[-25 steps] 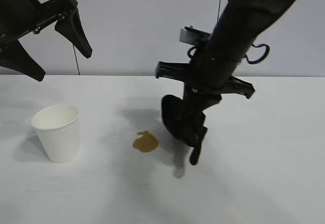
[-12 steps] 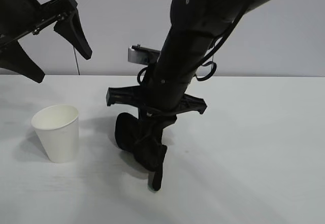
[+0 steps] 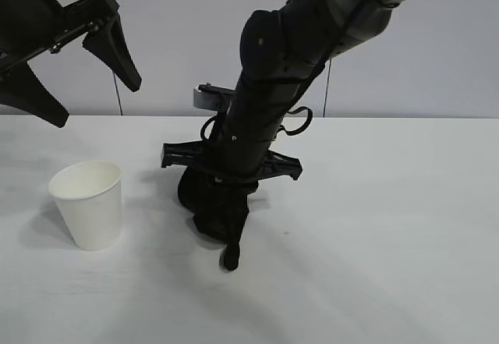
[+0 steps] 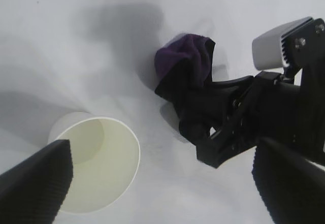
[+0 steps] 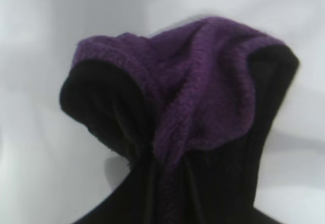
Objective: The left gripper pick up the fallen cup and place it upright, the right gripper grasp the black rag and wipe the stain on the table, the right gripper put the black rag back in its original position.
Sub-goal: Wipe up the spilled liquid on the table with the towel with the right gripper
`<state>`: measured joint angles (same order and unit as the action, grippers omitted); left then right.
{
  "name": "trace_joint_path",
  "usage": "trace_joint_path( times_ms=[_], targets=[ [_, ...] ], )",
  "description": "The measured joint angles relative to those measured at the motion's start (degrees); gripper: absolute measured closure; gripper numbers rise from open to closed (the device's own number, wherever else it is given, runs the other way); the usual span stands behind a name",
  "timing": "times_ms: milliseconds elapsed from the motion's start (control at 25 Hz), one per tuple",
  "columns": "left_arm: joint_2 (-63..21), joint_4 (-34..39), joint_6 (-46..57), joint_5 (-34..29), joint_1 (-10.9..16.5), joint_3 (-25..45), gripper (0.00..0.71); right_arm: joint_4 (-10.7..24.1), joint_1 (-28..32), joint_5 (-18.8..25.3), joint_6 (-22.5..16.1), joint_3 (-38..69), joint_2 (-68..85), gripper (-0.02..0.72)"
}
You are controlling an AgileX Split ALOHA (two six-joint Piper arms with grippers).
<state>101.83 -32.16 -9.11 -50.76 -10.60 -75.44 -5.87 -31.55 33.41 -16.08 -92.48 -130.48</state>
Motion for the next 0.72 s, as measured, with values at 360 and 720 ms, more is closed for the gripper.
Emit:
trace_joint_path(
  times_ms=[360, 720],
  targets=[
    [0.0, 0.0, 0.0, 0.0, 0.0, 0.0, 0.017, 3.5, 4.8, 1.8, 1.0, 0.1, 0.5, 0.64],
    [0.0, 0.1, 0.0, -0.2, 0.0, 0.0, 0.017, 5.2, 5.0, -3.7, 2.5, 21.4, 12.8, 0.64]
  ],
)
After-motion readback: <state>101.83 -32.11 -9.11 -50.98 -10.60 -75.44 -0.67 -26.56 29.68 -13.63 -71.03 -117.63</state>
